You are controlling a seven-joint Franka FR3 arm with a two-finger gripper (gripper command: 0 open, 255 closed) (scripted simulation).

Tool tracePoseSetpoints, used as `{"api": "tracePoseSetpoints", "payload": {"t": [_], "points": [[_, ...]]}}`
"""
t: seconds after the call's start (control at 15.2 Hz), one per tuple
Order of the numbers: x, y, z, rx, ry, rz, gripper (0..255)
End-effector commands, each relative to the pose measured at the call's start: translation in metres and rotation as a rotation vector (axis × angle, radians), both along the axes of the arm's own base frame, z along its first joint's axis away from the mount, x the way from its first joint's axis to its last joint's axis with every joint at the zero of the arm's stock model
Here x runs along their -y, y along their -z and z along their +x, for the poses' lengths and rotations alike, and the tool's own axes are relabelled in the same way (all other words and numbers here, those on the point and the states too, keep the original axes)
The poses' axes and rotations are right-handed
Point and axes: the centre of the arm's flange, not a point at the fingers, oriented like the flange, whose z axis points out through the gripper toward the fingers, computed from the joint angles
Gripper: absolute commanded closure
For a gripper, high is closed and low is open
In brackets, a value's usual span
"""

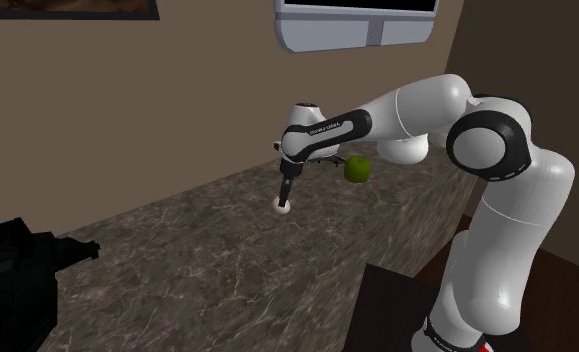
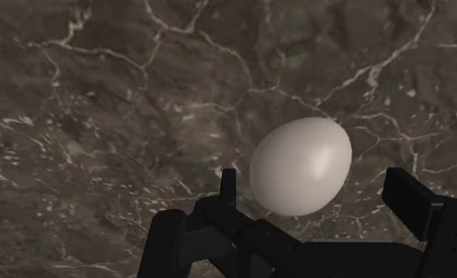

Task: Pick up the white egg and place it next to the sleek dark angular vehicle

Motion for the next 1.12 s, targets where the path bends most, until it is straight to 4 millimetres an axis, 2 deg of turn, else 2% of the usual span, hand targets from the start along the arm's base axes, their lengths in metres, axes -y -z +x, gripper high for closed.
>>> {"api": "tracePoseSetpoints", "payload": {"t": [0.0, 0.26, 0.73, 0.79, 1.06], "points": [[-0.001, 0.010, 0.004, 0.001, -0.001, 0.000, 0], [-0.003, 0.028, 0.007, 0.001, -0.001, 0.000, 0], [-0.003, 0.028, 0.007, 0.001, -0.001, 0.000, 0], [-0.003, 0.028, 0.007, 0.001, -0.001, 0.000, 255], [-0.003, 0.029, 0.007, 0.001, -0.001, 0.000, 255]]}}
